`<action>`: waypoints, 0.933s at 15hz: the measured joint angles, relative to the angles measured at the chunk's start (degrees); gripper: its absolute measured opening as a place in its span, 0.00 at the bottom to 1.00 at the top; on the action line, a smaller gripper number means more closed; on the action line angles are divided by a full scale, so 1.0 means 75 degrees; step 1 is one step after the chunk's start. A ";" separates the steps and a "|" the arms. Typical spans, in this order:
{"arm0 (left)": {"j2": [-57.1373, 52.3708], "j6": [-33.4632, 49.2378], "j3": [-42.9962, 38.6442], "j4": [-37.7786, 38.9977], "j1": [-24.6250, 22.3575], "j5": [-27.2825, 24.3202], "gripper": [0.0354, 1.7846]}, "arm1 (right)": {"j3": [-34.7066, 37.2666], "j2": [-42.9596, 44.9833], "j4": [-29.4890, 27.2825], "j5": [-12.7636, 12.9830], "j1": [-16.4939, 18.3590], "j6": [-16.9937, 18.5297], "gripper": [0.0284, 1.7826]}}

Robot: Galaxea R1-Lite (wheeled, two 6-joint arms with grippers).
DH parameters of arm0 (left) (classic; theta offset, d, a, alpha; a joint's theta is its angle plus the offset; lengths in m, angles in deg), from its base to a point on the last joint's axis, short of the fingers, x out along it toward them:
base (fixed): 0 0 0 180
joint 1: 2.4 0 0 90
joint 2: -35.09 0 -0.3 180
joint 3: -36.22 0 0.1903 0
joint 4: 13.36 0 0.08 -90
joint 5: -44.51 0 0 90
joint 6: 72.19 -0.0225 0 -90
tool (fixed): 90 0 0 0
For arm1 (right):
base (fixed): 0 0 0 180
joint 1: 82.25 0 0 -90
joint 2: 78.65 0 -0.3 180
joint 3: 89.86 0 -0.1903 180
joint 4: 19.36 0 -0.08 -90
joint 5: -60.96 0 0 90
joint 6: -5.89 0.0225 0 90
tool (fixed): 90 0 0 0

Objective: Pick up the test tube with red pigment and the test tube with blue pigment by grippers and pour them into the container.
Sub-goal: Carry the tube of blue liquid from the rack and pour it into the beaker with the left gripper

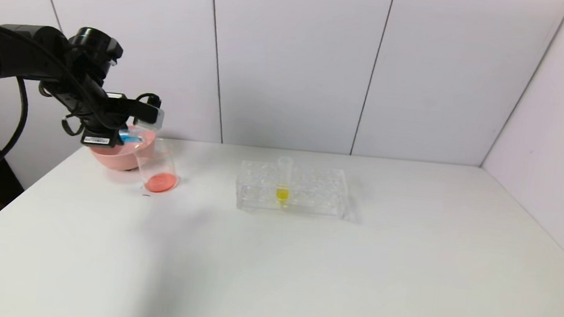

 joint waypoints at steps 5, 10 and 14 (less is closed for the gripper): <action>0.0000 0.0164 0.0000 -0.0094 0.0137 0.0484 0.20 | 0.0000 0.0000 -0.0003 0.0000 0.0000 -0.0003 1.00; 0.0000 0.0271 0.0000 -0.0117 0.0237 0.0756 0.20 | 0.0000 0.0000 0.0000 0.0000 0.0000 0.0000 1.00; 0.0003 0.0421 0.0000 -0.0127 0.0278 0.0874 0.20 | 0.0000 0.0000 0.0000 0.0000 0.0003 0.0000 1.00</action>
